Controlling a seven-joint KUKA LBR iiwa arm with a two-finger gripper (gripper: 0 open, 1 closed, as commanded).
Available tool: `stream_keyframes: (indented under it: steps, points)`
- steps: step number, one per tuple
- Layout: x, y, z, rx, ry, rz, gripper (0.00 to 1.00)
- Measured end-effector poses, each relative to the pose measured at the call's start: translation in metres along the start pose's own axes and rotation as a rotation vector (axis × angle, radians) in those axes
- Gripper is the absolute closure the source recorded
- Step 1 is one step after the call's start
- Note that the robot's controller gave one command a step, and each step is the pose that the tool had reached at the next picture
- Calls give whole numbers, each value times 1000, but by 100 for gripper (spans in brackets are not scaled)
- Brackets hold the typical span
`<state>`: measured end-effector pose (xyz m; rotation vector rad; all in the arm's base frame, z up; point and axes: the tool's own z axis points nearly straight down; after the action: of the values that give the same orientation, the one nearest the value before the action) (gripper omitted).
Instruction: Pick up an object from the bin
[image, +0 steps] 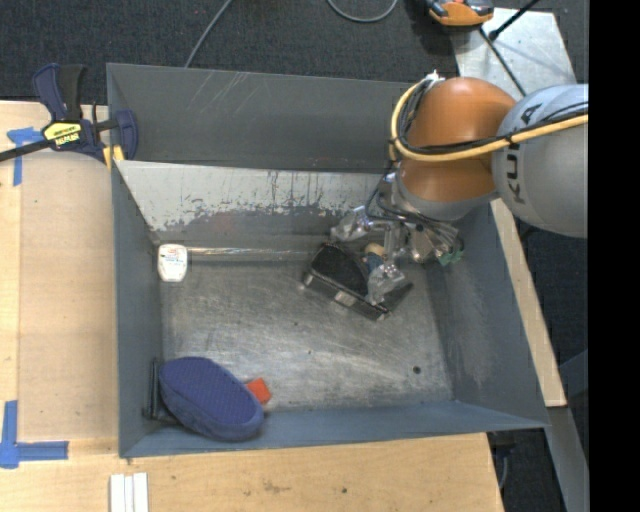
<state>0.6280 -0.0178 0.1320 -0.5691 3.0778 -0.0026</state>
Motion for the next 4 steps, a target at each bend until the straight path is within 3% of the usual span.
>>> stream_keyframes:
  steps: [1, 2, 3, 4]
  points:
    - [1, 0, 11, 1, -7, 93, 0]
    - [12, 1, -9, 0, 4, 322, 0]
    - [15, -4, 45, -2, 10, 481, 0]
    - [15, -5, 44, 1, 13, 480, 100]
